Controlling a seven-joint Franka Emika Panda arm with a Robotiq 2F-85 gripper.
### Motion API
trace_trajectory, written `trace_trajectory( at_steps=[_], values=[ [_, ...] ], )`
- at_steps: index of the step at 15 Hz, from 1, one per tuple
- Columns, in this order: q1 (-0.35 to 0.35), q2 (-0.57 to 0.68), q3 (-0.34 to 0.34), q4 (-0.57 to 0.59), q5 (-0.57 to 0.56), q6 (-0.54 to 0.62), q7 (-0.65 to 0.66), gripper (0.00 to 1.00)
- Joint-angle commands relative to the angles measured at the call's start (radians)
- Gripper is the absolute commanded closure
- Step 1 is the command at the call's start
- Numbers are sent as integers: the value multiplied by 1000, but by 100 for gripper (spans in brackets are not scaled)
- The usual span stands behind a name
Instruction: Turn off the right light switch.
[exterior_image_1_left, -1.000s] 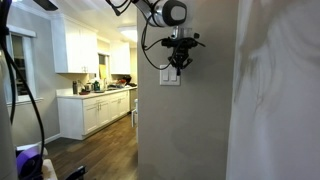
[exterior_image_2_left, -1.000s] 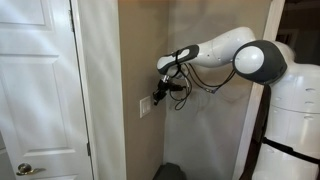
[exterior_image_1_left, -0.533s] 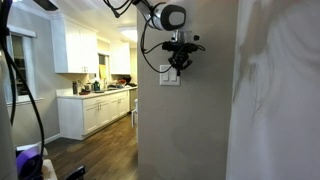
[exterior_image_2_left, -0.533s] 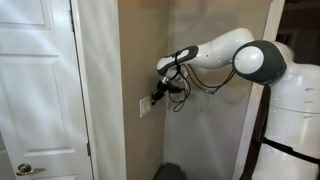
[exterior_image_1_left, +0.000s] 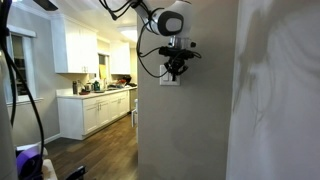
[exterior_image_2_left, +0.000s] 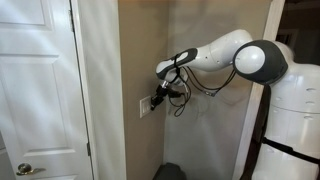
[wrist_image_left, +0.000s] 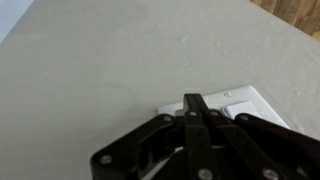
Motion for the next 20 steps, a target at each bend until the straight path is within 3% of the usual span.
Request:
trace_trajectory(
  at_steps=[1,6,9,20],
  values=[
    [-18,-32,10,-34,22,-1,-39,100],
    [-17,-44,14,-39,87,71,-51,100],
    [-17,-41,14,-29,173,44,-63,100],
    [-13,-12,20,-50,182,43,-54,100]
  ],
)
